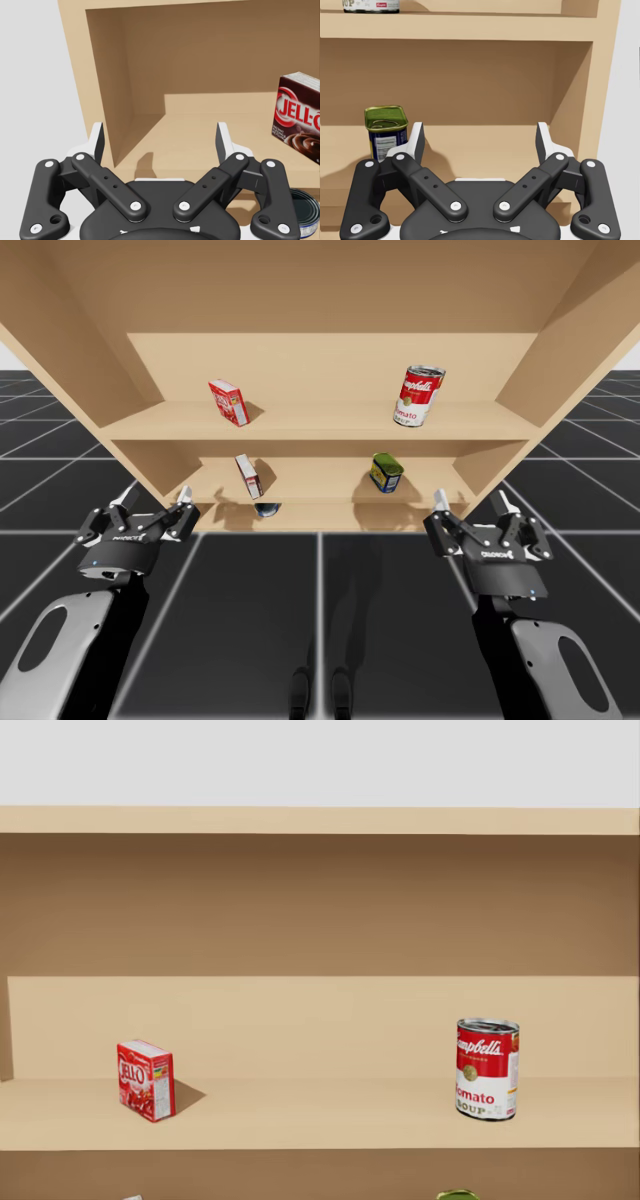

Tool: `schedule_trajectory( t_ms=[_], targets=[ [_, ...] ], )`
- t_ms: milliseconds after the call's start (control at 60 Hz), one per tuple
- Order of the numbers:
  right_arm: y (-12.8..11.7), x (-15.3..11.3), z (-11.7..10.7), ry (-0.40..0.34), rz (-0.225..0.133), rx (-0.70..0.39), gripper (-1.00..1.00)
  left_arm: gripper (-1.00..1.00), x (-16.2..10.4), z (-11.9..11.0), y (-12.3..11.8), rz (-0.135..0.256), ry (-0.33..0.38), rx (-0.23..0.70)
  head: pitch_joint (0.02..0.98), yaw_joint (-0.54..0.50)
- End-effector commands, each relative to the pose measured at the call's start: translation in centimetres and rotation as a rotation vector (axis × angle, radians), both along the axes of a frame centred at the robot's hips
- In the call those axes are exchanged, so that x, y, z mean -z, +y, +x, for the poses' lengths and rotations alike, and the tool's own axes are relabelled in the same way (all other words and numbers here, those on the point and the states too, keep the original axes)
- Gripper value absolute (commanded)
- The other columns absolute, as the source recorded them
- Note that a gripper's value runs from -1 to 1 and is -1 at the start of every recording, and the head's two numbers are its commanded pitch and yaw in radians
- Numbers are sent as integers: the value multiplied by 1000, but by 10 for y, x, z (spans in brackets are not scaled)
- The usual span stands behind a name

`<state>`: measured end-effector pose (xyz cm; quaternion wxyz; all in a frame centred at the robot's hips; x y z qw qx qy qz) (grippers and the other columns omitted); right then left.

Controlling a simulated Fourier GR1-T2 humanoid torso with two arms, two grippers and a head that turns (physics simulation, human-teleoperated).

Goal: Retrieve the soup can from the shelves.

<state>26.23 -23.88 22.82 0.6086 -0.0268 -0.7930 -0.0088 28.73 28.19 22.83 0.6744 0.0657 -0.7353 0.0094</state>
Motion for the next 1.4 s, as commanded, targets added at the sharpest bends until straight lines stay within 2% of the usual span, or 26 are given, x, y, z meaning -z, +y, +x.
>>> schedule_trajectory(
  t_ms=[17, 133, 183, 217, 450, 483, 550, 867, 1100, 1217, 1250, 1400],
  targets=[
    [0, 0, -2, 0, 23, 25, -1000, -1000, 0, 0, 0, -1, 1, 1, 89, -14],
    [0, -1, -3, 17, 53, -21, -1000, -1000, 0, 0, 0, 0, 1, 0, 99, -18],
    [0, -1, -1, 25, 49, -24, -1000, -1000, 0, 0, 0, 0, 1, 0, 108, -24],
    [0, -1, -1, 34, 32, -30, -1000, -1000, 0, 0, 0, 0, 1, 0, 120, -39],
    [0, -2, 0, 28, 42, -20, -1000, -1000, 0, 0, 0, 1, 1, 3, 192, -190],
    [0, -2, 0, 24, 37, -16, -1000, -1000, 0, 0, 0, 2, 1, 3, 200, -213],
    [0, -3, -1, 26, 3, -3, -1000, -1000, 1, 0, -1, 4, 1, 5, 215, -248],
    [7, -9, -5, 16, 39, -26, -1000, -1000, 1, 1, 0, 2, 5, 4, 240, -264],
    [12, -55, -24, -34, 32, -25, -1000, -1000, 0, 0, 4, -13, 8, 2, 239, -256],
    [17, -79, -30, -48, 3, -42, -1000, -1000, 0, 0, 5, -17, 9, 1, 239, -248],
    [20, -90, -31, -52, -21, -46, -1000, -1000, 0, 0, 5, -17, 10, 0, 239, -247],
    [28, -121, -29, -62, -38, -89, -1000, -1000, 0, 1, 6, -12, 13, 1, 247, -254]
  ],
)
